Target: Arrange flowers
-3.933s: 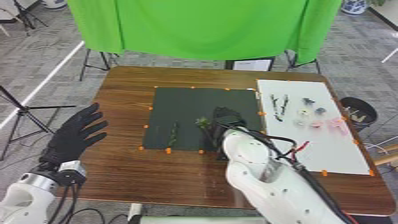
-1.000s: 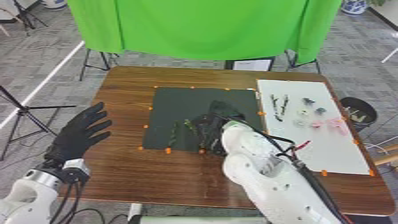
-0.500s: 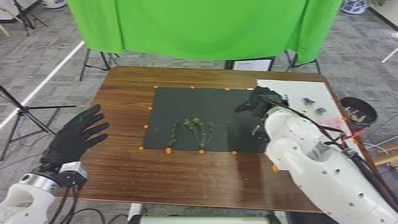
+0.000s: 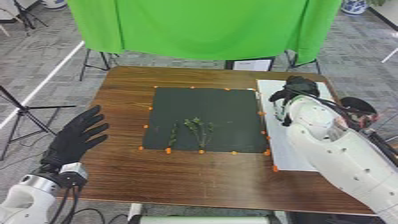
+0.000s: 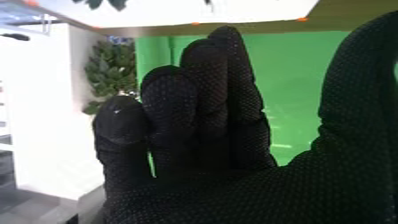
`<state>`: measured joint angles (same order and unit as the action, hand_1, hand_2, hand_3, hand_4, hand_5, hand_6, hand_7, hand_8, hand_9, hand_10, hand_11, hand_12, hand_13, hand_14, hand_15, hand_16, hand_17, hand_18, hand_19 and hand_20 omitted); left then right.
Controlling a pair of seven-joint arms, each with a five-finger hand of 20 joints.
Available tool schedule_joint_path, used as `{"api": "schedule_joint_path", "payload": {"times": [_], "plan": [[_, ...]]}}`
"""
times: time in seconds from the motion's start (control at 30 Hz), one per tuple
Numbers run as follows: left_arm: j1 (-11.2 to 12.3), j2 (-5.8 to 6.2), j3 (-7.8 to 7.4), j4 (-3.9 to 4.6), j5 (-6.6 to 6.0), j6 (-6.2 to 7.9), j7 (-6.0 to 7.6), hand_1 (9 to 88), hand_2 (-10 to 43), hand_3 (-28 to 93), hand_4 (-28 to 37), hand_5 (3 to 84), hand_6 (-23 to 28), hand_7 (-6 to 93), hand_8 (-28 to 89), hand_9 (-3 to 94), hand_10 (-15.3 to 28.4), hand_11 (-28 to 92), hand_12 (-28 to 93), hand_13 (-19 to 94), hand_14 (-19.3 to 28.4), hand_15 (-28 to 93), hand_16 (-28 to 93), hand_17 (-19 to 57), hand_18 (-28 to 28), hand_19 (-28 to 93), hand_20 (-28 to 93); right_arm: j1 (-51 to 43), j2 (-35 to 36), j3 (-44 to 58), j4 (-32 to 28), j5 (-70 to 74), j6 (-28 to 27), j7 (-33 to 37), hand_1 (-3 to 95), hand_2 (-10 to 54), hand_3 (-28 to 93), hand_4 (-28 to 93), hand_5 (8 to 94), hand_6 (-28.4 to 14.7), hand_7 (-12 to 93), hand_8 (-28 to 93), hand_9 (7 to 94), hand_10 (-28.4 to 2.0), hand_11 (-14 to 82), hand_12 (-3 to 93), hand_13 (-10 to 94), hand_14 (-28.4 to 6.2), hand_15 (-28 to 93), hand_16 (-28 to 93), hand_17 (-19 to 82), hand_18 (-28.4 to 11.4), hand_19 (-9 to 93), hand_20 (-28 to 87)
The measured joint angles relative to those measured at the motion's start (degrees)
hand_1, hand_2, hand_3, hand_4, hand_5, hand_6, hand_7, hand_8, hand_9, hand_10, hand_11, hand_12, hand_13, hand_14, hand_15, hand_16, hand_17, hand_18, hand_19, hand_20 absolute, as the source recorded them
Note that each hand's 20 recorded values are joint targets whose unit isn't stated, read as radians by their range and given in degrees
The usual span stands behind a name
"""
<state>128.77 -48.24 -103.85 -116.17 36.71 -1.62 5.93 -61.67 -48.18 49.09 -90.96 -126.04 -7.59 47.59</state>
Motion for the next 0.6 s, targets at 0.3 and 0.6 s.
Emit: {"api": "schedule_joint_path", "payload": {"times": [0.3, 0.6], "plan": [[0.04, 0.00, -0.02, -0.02, 0.00, 0.07, 0.05, 25.3, -6.7, 69, -28.3, 21.0, 3.6, 19.9, -11, 15.4, 10.0, 19, 19, 12, 13.3, 29, 1, -12.0, 20.1, 39, 10, 1.64, -0.95, -0.81, 4.21, 0.33, -0.58, -0.56, 21.3, -9.5, 69, -28, 59.4, -4.0, 39, -12, 64.5, -13.4, 55.3, 37.3, 64, -10.2, 77, 30, 38, -19.0, 93, 53], [0.42, -0.11, -0.01, -0.25, -0.01, 0.37, 0.46, 25.1, -6.8, 69, -28.3, 21.1, 3.6, 19.8, -11, 15.4, 10.1, 19, 19, 12, 13.3, 29, 1, -12.0, 20.2, 38, 10, 3.01, -3.19, -2.27, 8.57, 2.55, -2.23, -1.50, 19.6, -9.5, 70, -28, 58.5, -3.9, 39, -13, 63.7, -13.5, 55.7, 37.5, 65, -9.5, 76, 30, 38, -19.1, 93, 52]]}}
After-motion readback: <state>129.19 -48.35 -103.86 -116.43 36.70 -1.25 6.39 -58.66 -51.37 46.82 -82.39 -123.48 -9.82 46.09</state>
